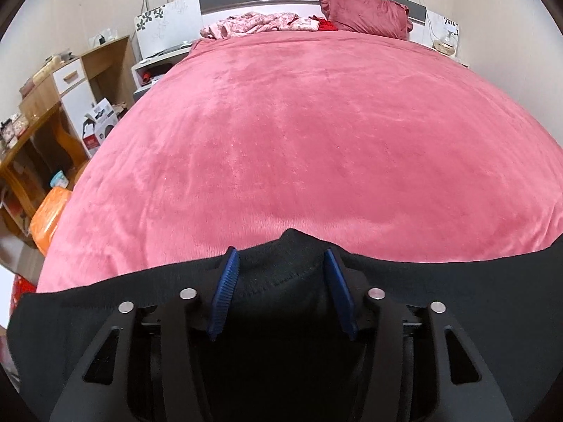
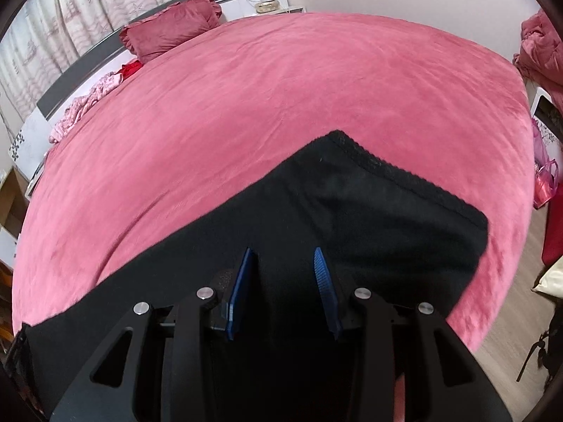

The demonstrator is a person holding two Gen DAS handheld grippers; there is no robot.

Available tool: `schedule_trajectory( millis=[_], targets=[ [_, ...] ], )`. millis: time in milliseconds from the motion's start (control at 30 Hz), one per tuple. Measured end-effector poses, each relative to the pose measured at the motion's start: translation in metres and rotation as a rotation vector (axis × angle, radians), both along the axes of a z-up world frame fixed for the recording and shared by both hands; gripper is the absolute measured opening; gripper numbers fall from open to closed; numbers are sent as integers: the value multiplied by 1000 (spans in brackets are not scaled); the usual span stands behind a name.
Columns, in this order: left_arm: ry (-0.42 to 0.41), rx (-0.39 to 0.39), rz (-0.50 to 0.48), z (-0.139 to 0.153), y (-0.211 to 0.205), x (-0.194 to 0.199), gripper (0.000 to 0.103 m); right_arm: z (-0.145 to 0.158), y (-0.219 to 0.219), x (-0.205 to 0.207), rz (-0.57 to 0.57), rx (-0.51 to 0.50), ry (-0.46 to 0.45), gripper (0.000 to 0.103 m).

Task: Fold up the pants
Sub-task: 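Lower the leg hem with the right gripper onto the folded trousers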

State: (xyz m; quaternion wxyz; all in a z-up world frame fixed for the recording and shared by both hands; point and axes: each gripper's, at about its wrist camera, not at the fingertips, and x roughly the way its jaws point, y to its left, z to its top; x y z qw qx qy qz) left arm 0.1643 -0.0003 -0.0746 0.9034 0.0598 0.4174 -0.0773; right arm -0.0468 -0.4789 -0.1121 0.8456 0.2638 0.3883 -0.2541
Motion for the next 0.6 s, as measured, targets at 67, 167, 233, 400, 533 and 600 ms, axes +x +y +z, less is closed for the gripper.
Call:
schedule_trajectory(
  millis=[67, 167, 233, 400, 533, 600],
  targets=[
    [-1, -31, 1, -2, 5, 0, 55, -2, -3, 2, -7, -6, -8, 37],
    [-11, -48, 1, -2, 8, -2, 57, -3, -2, -1, -9, -13, -18, 37],
    [-19, -37, 16, -1, 7, -4, 64, -2, -5, -6, -12, 4, -36, 38],
    [9, -42, 99, -3, 19, -6, 94, 0, -5, -12, -16, 7, -52, 38],
    [23, -64, 109, -4, 25, -13, 96, 1, -2, -14, -16, -5, -52, 41],
    [21, -50, 110, -4, 24, -16, 97, 1, -3, -14, -17, -6, -53, 41]
  ],
)
